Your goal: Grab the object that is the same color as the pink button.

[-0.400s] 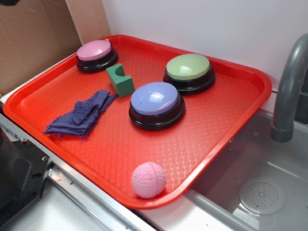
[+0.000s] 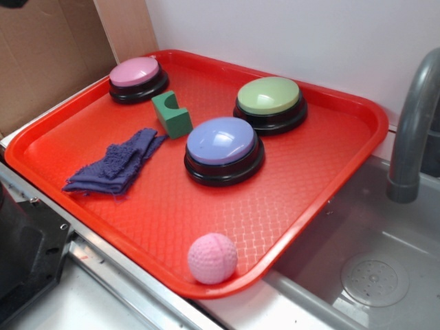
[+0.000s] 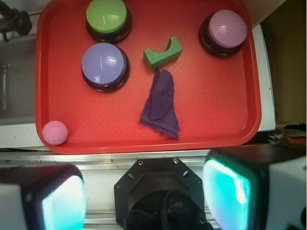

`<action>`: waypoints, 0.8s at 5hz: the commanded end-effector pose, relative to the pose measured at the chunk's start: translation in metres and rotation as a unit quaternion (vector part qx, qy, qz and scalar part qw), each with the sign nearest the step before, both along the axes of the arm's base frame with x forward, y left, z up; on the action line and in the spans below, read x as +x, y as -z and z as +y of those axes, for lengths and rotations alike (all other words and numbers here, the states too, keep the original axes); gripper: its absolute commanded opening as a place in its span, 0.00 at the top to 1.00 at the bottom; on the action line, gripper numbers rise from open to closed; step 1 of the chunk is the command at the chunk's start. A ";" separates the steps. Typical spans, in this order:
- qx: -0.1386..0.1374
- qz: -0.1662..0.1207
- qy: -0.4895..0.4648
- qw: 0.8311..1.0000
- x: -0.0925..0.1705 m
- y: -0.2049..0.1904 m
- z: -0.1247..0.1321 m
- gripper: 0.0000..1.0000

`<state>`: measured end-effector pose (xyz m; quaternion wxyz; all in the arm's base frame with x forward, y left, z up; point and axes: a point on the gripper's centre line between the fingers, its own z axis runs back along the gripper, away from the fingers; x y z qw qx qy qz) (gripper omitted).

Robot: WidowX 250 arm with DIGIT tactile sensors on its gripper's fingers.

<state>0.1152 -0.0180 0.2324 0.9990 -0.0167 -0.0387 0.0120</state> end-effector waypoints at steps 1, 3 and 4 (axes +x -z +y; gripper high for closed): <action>-0.045 -0.013 0.044 0.998 0.033 0.049 -0.058 0.00; -0.089 0.036 0.045 0.994 0.040 0.113 -0.119 0.00; -0.128 0.047 0.037 0.990 0.032 0.138 -0.146 0.00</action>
